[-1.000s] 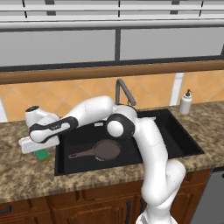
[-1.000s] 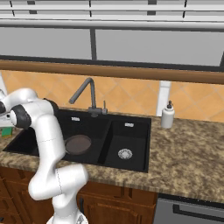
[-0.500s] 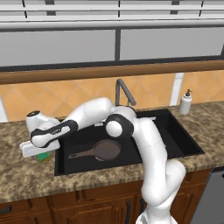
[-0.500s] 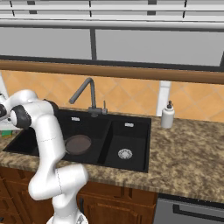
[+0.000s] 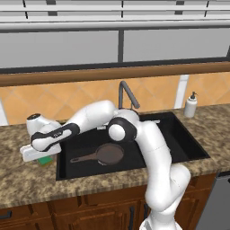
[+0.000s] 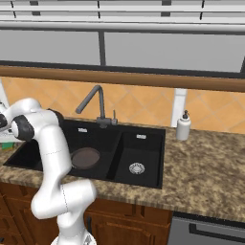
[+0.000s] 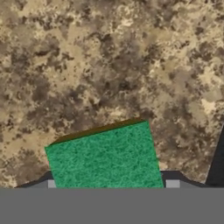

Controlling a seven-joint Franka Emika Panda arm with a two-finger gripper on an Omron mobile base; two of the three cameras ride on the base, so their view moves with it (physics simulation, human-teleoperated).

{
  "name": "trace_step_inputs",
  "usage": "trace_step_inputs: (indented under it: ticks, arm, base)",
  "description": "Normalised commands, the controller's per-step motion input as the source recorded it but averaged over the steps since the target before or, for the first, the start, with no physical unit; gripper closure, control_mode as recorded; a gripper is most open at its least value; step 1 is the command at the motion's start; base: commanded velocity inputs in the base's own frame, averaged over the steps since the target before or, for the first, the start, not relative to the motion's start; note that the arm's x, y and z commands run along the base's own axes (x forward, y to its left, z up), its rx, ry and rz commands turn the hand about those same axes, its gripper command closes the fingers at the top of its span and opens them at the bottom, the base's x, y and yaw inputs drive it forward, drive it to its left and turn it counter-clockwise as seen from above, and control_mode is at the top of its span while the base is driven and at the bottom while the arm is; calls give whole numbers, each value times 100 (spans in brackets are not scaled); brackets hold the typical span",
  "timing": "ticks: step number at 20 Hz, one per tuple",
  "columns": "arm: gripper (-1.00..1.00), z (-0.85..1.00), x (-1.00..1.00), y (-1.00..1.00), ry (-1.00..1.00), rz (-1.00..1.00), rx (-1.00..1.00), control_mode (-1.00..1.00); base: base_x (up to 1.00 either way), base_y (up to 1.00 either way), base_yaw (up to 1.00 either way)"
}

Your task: Pick the pan and sponge and place them into the sink. Then turn on the water.

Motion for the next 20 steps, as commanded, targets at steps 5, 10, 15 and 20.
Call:
trace_step_inputs:
  ticks: [5,10,15,20]
  arm:
    - [100,-3,-10,-39,0,0,0,-100]
    - [100,13,-5,-55,-3,0,2,-100]
    - [100,20,0,-95,0,-1,11,-100]
    - [100,3,0,-100,0,-3,9,-100]
  base:
    - [0,0,0]
    - [0,0,0]
    - [0,0,0]
    - [0,0,0]
